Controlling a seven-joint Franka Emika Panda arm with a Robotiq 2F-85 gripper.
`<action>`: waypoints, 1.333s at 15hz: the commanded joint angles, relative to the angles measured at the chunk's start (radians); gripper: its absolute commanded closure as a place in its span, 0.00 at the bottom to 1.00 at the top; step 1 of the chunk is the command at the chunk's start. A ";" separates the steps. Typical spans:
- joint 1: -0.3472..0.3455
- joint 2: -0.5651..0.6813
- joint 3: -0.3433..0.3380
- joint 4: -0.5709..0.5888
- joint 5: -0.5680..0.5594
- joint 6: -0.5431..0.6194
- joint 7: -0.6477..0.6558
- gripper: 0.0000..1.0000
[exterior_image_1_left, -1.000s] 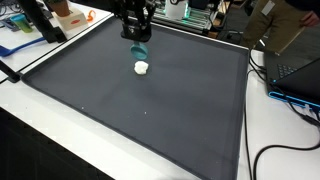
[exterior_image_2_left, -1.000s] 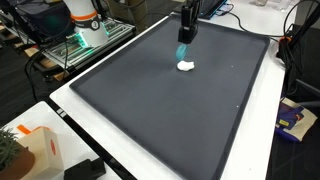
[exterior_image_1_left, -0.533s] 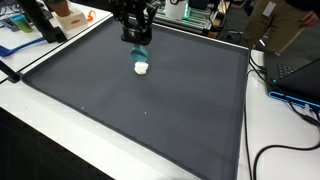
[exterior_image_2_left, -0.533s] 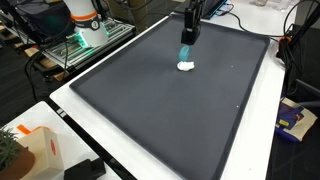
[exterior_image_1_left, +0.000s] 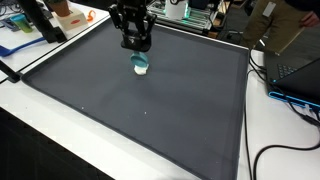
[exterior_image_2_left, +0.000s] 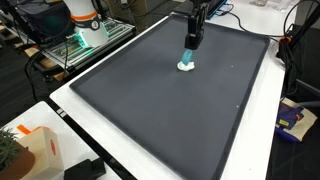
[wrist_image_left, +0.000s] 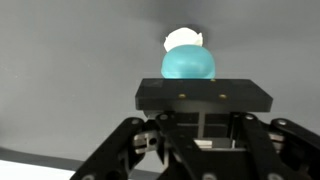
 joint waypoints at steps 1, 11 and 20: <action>0.015 0.066 -0.024 0.018 -0.055 0.001 0.037 0.78; 0.006 0.261 -0.053 0.193 -0.026 -0.154 0.064 0.78; -0.007 -0.062 -0.029 0.055 0.045 -0.246 0.019 0.78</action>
